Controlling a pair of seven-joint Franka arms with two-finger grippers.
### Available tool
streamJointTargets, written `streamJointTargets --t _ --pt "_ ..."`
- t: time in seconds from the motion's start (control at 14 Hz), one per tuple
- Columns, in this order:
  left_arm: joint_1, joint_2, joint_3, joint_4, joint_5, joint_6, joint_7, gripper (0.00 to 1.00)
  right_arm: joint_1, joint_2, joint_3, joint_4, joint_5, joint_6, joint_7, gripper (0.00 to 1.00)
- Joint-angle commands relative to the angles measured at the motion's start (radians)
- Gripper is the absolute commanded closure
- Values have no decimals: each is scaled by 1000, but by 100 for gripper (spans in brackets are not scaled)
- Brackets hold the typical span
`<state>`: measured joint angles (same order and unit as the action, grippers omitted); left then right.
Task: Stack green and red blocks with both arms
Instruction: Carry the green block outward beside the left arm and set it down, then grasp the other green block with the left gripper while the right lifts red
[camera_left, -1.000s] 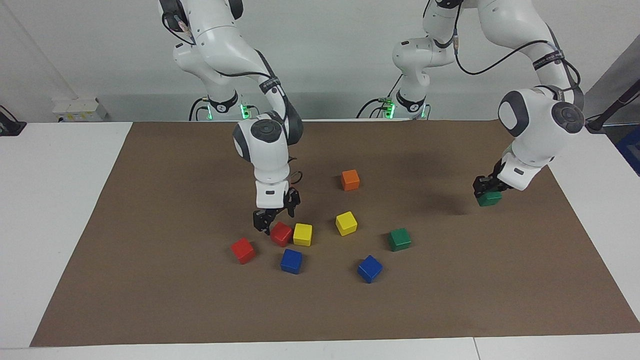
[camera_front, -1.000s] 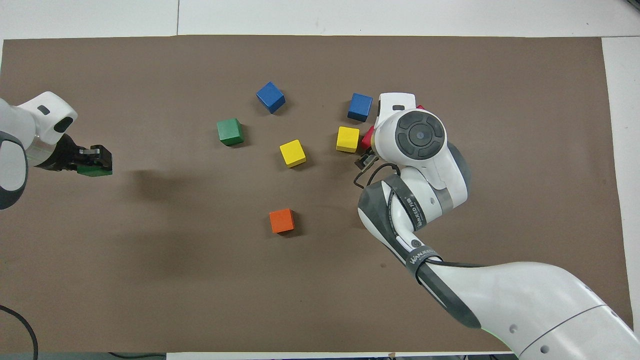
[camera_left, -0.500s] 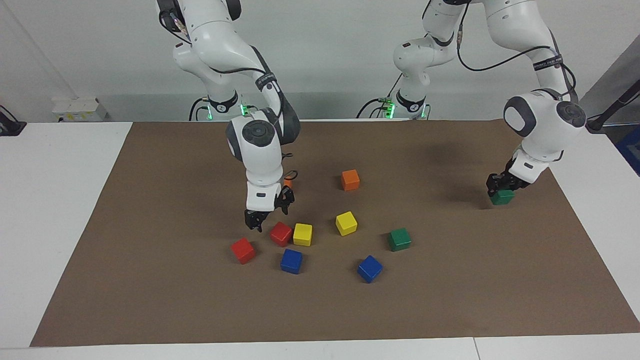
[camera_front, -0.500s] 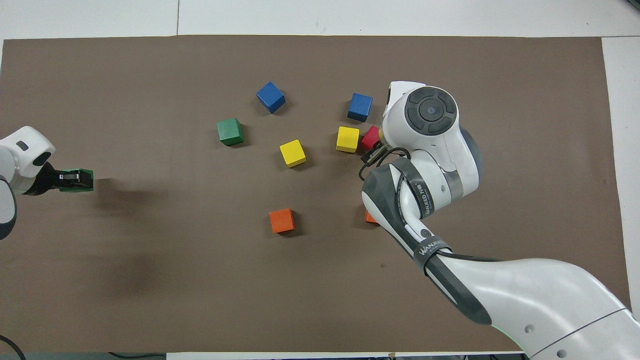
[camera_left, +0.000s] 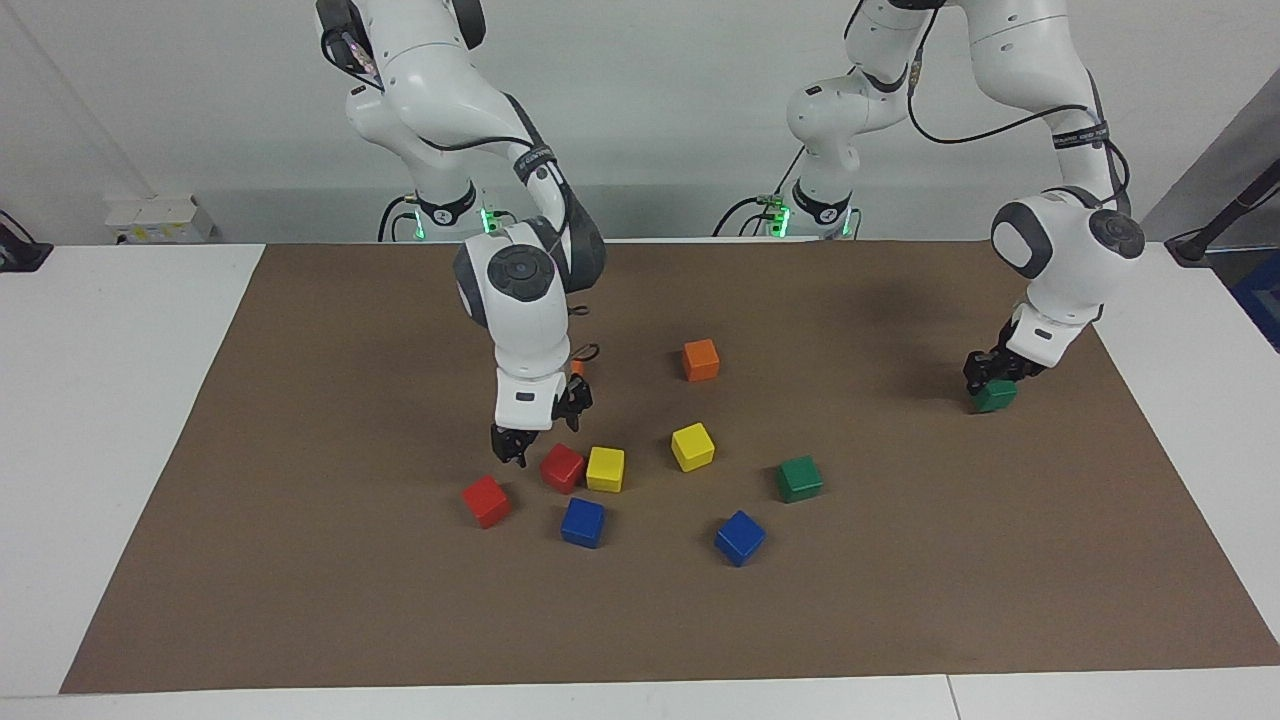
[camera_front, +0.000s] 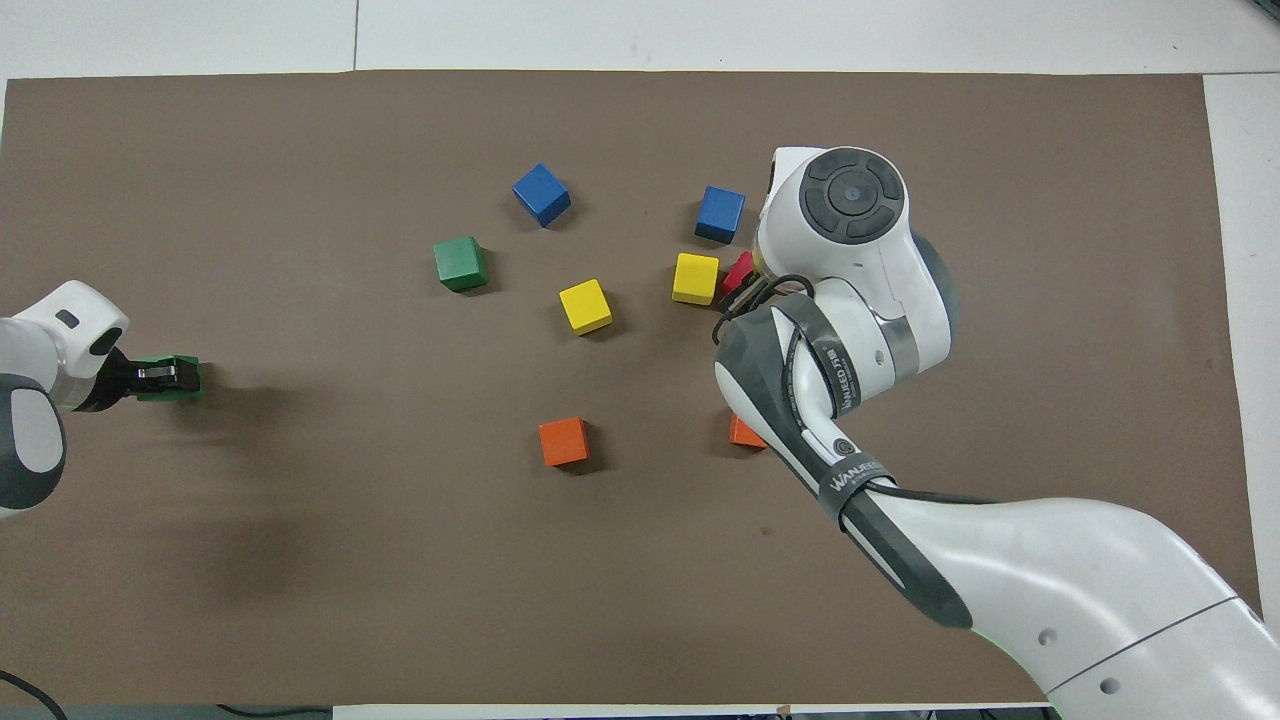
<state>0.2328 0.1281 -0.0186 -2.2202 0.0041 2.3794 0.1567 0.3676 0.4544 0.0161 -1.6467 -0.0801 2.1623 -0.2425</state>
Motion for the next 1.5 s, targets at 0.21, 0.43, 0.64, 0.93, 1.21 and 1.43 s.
streamJointTargets --t 0.21,0.43,0.64,0.93,1.21,1.43 --pt "5 -5 -9 -35 -12 47 -26 100 -9 56 10 68 23 -13 -26 0" --pt "0 10 -9 -36 -12 61 -26 100 4 62 10 67 23 -4 -23 0" --pt "0 22 -9 -27 -12 57 -10 37 8 69 11 61 25 22 -17 0" --pt "-1 27 -9 75 -10 -73 46 0 10 69 10 28 28 76 -17 0" --pt "-38 45 -11 272 -9 -262 58 0 24 70 10 19 28 82 -12 0" --pt "-151 50 -14 352 -12 -315 -76 0 24 69 10 -11 28 122 -11 0"
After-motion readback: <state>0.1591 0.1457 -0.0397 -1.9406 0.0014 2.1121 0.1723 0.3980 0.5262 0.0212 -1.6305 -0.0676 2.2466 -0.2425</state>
